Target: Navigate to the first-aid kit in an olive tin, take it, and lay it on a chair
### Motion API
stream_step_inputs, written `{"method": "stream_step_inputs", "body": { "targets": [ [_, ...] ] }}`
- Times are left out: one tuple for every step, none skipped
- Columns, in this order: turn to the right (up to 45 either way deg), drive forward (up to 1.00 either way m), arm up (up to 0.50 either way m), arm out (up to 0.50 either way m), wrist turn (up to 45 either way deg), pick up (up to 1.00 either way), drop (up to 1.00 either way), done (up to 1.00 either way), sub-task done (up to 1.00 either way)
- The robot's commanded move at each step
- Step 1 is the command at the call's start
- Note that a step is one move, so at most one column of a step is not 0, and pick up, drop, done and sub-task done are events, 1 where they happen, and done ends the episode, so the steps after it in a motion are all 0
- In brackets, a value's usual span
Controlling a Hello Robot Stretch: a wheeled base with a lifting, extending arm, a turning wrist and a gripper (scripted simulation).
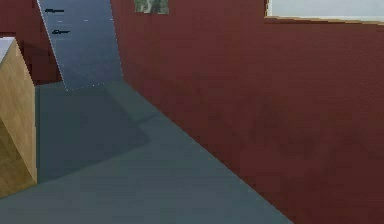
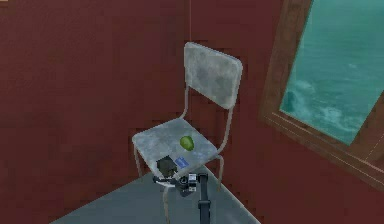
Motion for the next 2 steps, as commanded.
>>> {"method": "stream_step_inputs", "body": {
  "targets": [
    [0.0,0.00,0.00,0.00,0.0,1.00,0.00,0.00,0.00],
    [0.0,0.00,0.10,0.00,0.0,0.00,0.00,0.00,0.00]
  ]
}}
